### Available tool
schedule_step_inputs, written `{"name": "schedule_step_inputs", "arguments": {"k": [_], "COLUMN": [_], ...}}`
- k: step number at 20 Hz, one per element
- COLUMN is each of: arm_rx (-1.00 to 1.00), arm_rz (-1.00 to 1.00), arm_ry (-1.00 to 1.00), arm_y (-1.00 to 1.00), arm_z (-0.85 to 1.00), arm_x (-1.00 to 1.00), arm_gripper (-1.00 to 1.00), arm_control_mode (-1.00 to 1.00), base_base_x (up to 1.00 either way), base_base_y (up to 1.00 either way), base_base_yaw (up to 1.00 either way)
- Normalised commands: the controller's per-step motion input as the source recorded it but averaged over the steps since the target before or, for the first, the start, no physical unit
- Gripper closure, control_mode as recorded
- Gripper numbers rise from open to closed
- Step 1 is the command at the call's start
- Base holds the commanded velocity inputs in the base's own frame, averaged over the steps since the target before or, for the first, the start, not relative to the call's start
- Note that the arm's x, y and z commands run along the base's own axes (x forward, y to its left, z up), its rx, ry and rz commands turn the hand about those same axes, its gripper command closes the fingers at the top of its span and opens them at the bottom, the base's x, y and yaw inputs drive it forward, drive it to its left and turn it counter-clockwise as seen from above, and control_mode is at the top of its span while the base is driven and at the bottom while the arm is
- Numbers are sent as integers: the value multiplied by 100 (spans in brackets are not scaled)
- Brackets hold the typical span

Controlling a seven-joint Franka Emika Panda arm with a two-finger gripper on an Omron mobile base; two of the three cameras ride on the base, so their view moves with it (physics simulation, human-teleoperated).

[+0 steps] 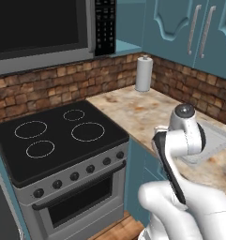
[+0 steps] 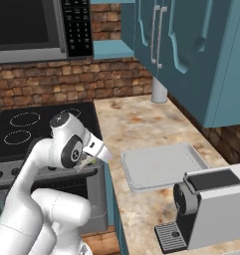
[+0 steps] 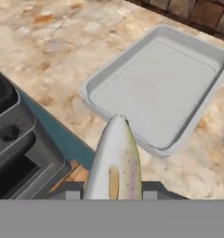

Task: Place one broccoli and one fish in each tupperware on the nearby counter, to pack two identical lunches.

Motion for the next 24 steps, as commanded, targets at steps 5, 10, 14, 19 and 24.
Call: {"name": "schedule_step_inputs", "arguments": {"k": [5, 10, 14, 19, 24], "arm_rx": [4, 5, 6, 6, 4], "arm_rz": [-9, -8, -9, -10, -10], "arm_ry": [0, 0, 0, 0, 0], "arm_y": [-54, -54, -54, -55, -46], "arm_z": [-25, -20, -13, -11, -16], "arm_x": [68, 62, 60, 58, 24], "arm_gripper": [100, 100, 100, 100, 100], "arm_control_mode": [-100, -100, -100, -100, -100], "base_base_x": [0, 0, 0, 0, 0], "base_base_y": [0, 0, 0, 0, 0], "base_base_yaw": [0, 0, 0, 0, 0]}}
